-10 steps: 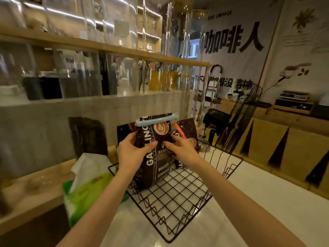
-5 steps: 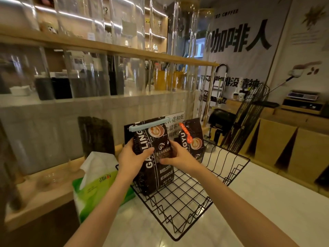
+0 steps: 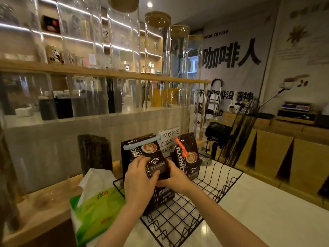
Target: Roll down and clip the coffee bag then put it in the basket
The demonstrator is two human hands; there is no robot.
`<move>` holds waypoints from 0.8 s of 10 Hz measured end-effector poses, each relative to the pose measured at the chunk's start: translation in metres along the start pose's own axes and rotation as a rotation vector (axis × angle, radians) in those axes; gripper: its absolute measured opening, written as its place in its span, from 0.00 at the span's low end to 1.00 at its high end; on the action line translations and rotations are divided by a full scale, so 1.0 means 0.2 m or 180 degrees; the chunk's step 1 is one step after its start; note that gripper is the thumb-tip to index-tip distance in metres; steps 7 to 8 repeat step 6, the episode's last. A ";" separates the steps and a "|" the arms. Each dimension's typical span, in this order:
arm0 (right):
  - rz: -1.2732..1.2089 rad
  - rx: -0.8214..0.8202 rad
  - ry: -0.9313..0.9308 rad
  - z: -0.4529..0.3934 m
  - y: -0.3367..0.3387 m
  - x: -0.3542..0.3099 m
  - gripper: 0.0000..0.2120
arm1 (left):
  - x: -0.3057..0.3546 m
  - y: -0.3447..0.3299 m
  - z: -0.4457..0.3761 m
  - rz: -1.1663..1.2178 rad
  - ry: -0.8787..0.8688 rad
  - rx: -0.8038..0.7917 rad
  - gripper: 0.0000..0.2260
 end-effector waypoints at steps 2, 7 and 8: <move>-0.0021 0.0017 0.0006 0.05 0.00 0.02 0.33 | 0.00 -0.07 0.04 -0.0519 -0.0002 -0.0476 0.24; -0.0143 0.2365 0.1143 0.88 0.35 -0.39 0.08 | 0.41 -0.07 0.08 0.0546 -0.0660 -0.0982 0.20; -0.0143 0.2365 0.1143 0.88 0.35 -0.39 0.08 | 0.41 -0.07 0.08 0.0546 -0.0660 -0.0982 0.20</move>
Point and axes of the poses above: each hand's wrist, its own z-axis away from the middle knuckle, its own y-axis out of the back of the hand, x = y × z, the point moved 2 cm from there along -z, towards the middle knuckle, and after that the axes turned 12 degrees about -x, right-handed, at the moved point
